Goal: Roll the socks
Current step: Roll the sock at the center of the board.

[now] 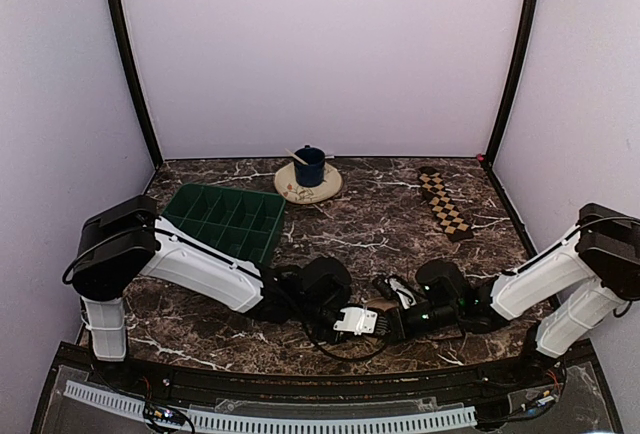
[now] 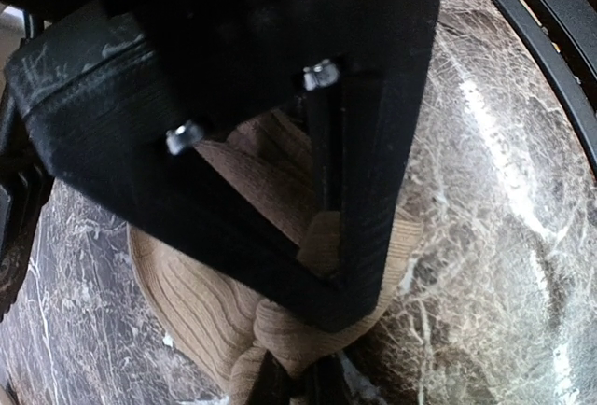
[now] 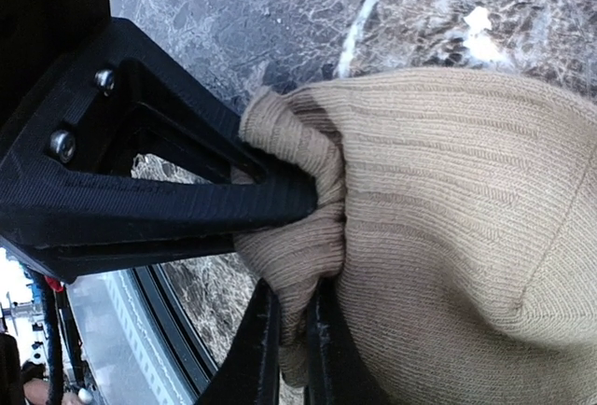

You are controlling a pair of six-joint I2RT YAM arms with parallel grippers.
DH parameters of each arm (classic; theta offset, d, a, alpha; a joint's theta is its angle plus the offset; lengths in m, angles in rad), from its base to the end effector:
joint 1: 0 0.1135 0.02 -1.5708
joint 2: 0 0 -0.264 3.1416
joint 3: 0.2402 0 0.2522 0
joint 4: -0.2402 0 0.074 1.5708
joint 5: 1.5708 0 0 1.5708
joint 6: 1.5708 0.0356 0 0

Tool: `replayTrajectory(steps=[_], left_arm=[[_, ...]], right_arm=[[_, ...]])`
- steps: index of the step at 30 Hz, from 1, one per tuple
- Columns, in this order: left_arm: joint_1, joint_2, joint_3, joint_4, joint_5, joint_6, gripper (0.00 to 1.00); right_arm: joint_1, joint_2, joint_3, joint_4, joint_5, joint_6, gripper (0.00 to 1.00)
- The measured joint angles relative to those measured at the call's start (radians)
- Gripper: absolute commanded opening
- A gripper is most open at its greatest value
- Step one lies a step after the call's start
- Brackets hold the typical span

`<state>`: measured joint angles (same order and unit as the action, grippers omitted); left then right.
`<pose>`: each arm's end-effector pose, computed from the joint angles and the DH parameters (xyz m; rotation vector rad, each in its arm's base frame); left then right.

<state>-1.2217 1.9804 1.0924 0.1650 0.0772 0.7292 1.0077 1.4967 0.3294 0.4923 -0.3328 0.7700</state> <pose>0.1371 -0.3847 0.1310 1.9392 1.2648 -0.3414 0.1161 0.2056 0.1078 -0.5065 2.5067 1.2207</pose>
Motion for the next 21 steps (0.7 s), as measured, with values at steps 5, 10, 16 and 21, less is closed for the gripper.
replayTrajectory(steps=[5, 10, 16, 21], left_arm=[[0.000, 0.002, 0.005, -0.011, -0.002, -0.016, 0.00], [-0.002, 0.001, -0.001, -0.004, -0.039, -0.074, 0.00], [-0.010, -0.004, -0.001, -0.020, -0.124, -0.188, 0.00], [-0.004, -0.024, 0.005, -0.103, -0.225, -0.288, 0.00]], right_arm=[[-0.001, -0.017, 0.024, -0.059, 0.014, -0.021, 0.36], [-0.009, -0.071, 0.039, -0.142, 0.062, -0.055, 0.42], [-0.042, -0.136, 0.050, -0.235, 0.130, -0.092, 0.42], [-0.059, -0.156, 0.067, -0.293, 0.195, -0.122, 0.42]])
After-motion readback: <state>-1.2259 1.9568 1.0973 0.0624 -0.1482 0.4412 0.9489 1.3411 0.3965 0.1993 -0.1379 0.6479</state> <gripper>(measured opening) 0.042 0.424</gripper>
